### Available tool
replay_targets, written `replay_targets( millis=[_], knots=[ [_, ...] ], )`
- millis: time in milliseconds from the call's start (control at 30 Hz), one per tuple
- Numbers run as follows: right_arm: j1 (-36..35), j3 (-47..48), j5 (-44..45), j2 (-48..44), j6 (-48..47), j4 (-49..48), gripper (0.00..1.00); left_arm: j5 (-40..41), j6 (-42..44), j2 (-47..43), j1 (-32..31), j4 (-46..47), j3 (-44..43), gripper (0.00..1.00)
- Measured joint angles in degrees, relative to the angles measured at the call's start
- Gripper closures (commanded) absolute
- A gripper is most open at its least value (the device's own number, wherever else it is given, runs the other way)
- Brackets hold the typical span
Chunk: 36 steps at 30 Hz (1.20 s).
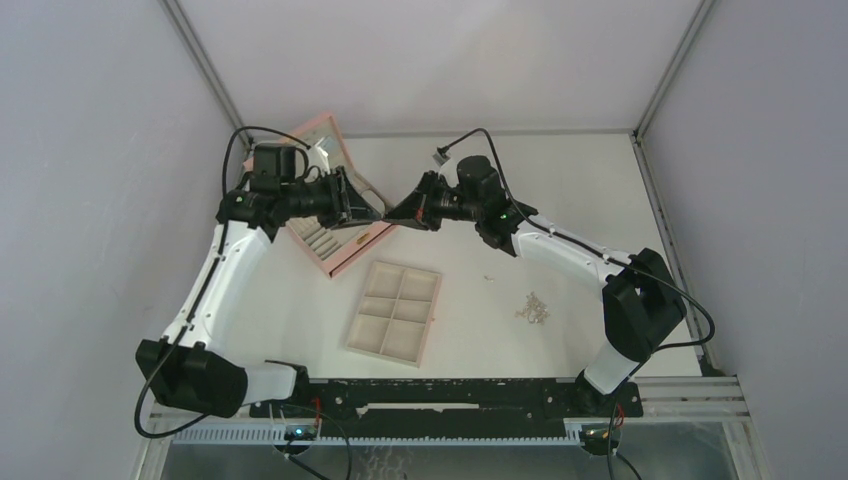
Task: Organize the mixed jewelry
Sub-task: Place the jewelry in the jewelry box.
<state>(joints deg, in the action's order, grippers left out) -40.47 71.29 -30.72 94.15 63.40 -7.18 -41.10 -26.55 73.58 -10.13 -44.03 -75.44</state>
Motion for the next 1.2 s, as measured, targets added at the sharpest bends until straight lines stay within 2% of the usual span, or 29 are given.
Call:
replay_targets(
  millis=[100,233,300,367,500,700,767,933,1200],
  knots=[
    [0.00,0.00,-0.07,0.00,-0.09,0.20,1.00,-0.20,0.00,-0.48,0.28,-0.02,0.00,0.49],
    [0.44,-0.13,-1.16,0.00,-0.17,-1.20,1.00,-1.75,-0.68,-1.18,1.46,0.59,0.31,0.48],
    [1.14,-1.31,-2.64,-0.02,0.17,-5.09,1.00,-3.56,-2.21,-2.45,2.64,2.95,2.19,0.48],
    [1.79,-2.80,-4.50,-0.02,0.26,-8.26,1.00,-6.78,-6.23,-4.70,4.50,7.91,6.40,0.46],
    [2.99,-4.11,-8.28,-0.02,0.15,-12.28,1.00,-12.48,-19.02,-8.92,7.54,23.71,17.05,0.44],
    [3.34,-4.11,-12.24,-0.28,0.15,-18.36,1.00,-16.76,-30.38,-9.73,7.76,36.41,20.44,0.43],
    [3.30,-4.11,-13.07,-0.28,0.17,-20.00,1.00,-18.01,-32.46,-10.23,7.76,39.60,20.92,0.44],
    [3.15,-4.11,-14.93,-0.28,1.25,-24.02,1.00,-20.79,-38.05,-11.47,7.76,46.99,23.41,0.55],
    [2.84,-4.11,-16.15,-0.22,4.33,-30.38,1.00,-22.58,-41.00,-11.47,7.45,50.18,24.37,0.57]
  ],
)
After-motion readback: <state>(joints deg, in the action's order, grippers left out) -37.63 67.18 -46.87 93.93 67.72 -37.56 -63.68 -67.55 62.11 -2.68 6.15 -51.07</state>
